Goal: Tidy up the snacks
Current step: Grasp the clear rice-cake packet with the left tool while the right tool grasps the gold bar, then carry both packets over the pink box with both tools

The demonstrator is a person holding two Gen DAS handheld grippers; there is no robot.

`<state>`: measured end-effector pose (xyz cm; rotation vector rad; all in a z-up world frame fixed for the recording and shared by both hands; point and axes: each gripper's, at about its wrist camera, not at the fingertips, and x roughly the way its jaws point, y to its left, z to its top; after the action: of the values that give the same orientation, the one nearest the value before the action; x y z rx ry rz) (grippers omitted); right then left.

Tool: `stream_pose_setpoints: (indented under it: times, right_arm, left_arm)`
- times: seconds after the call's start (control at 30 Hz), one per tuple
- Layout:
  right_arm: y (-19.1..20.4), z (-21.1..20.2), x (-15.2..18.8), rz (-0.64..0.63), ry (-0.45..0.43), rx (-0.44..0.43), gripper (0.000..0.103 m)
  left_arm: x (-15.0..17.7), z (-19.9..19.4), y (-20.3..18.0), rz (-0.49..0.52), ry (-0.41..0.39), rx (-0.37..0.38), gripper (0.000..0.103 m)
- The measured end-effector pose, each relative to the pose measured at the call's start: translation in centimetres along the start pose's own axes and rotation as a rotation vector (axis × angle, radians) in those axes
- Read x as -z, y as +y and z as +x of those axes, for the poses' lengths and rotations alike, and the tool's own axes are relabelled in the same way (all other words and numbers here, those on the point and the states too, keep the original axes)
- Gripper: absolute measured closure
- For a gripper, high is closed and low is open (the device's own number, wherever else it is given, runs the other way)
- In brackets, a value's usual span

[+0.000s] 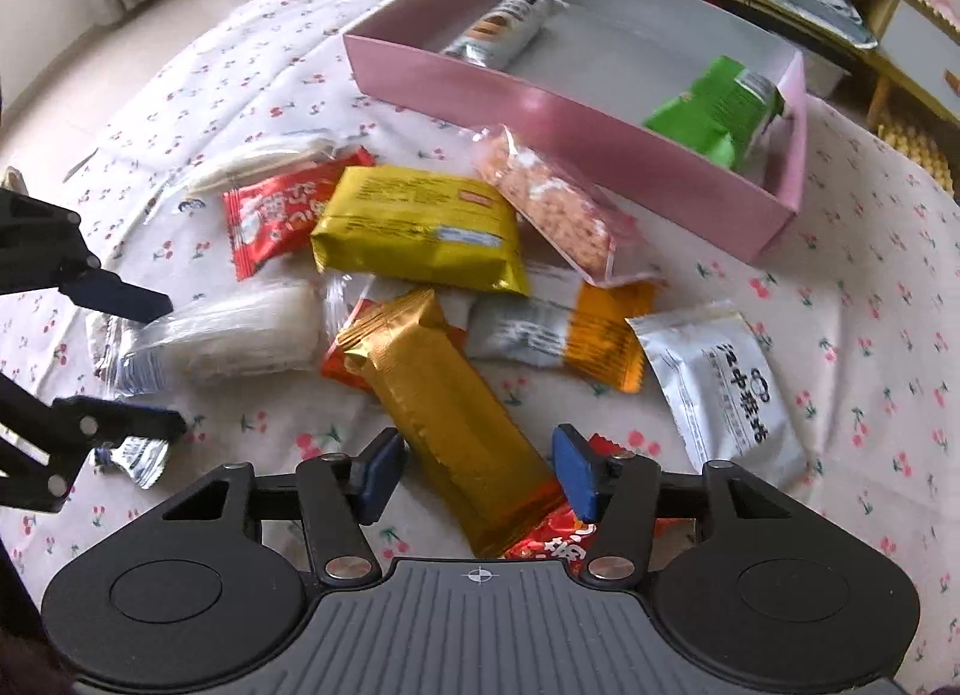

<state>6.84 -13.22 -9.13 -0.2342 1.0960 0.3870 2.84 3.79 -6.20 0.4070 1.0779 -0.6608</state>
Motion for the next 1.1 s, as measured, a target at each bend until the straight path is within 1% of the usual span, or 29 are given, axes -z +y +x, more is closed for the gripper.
stream_pose_setpoints:
  times: [0.03,0.07,0.1,0.17,0.23,0.27,0.3,0.37,0.43,0.5,0.53,0.57,0.6,0.63,0.67,0.7,0.73,0.83,0.9,0.97,1.1]
  right_arm:
    - [0.0,0.0,0.1,-0.008,-0.004,-0.004,0.050]
    - [-0.1,-0.1,0.3,-0.017,-0.008,-0.008,0.048]
    - [0.0,-0.1,0.3,-0.024,-0.011,-0.013,0.046]
    - [0.0,-0.2,0.5,-0.026,-0.012,-0.021,0.039]
    - [0.0,-0.2,0.4,-0.023,-0.010,-0.037,0.035]
    - [0.0,-0.1,0.4,-0.027,-0.010,-0.042,0.033]
    - [0.1,-0.1,0.4,-0.037,-0.009,-0.044,0.032]
    - [0.5,-0.1,0.5,-0.063,-0.010,-0.040,0.029]
    - [0.8,-0.1,0.7,-0.088,-0.016,-0.032,0.029]
    - [0.8,-0.1,0.7,-0.080,-0.020,-0.033,0.029]
    - [0.7,-0.1,0.7,-0.077,-0.021,-0.032,0.030]
    - [0.8,-0.1,0.8,-0.079,-0.024,-0.026,0.031]
    - [0.9,-0.1,0.8,-0.080,-0.027,-0.021,0.032]
    - [0.9,-0.1,0.8,-0.079,-0.031,-0.014,0.033]
    - [1.0,-0.1,0.8,-0.078,-0.033,-0.009,0.035]
    - [1.0,-0.2,0.8,-0.075,-0.036,-0.006,0.037]
    - [1.0,-0.2,0.8,-0.070,-0.041,-0.003,0.043]
    - [0.9,-0.3,0.6,-0.049,-0.050,0.008,0.056]
    - [1.0,-0.4,0.4,-0.044,-0.050,0.013,0.059]
    - [1.2,-0.4,0.4,-0.050,-0.053,0.020,0.065]
    - [1.5,-0.5,0.3,-0.039,-0.051,0.036,0.069]
  left_arm:
    - [-0.1,0.1,-0.1,0.002,0.000,-0.004,0.049]
    - [-0.1,0.1,-0.3,0.001,0.000,-0.010,0.045]
    - [-0.2,0.3,-0.4,-0.006,0.000,-0.014,0.044]
    - [-0.4,0.6,-0.3,-0.035,-0.002,-0.019,0.039]
    - [-0.5,1.2,-0.2,-0.079,0.007,-0.022,0.038]
    - [-0.6,1.3,-0.2,-0.093,0.005,-0.026,0.032]
    - [-0.7,1.5,-0.2,-0.112,0.002,-0.027,0.028]
    - [-1.0,1.6,-0.3,-0.142,0.002,-0.038,0.027]
    - [-1.1,1.6,-0.7,-0.146,0.004,-0.055,0.027]
    - [-1.2,1.6,-0.9,-0.147,0.004,-0.068,0.027]
    - [-1.3,1.6,-1.0,-0.149,0.003,-0.071,0.028]
    - [-1.3,1.5,-1.0,-0.149,-0.002,-0.075,0.033]
    - [-1.2,1.3,-1.0,-0.151,-0.007,-0.079,0.040]
    - [-1.2,1.2,-0.8,-0.157,-0.012,-0.083,0.044]
    - [-1.2,1.1,-0.7,-0.166,-0.015,-0.086,0.051]
    - [-1.2,1.1,-0.4,-0.178,-0.016,-0.090,0.054]
    - [-1.2,1.0,-0.3,-0.186,-0.018,-0.090,0.057]
    - [-1.1,0.8,0.0,-0.206,-0.022,-0.086,0.058]
    - [-1.1,0.7,0.1,-0.214,-0.021,-0.084,0.060]
    - [-1.2,0.6,0.2,-0.234,-0.021,-0.073,0.060]
    - [-1.2,0.2,0.8,-0.294,-0.024,-0.034,0.062]
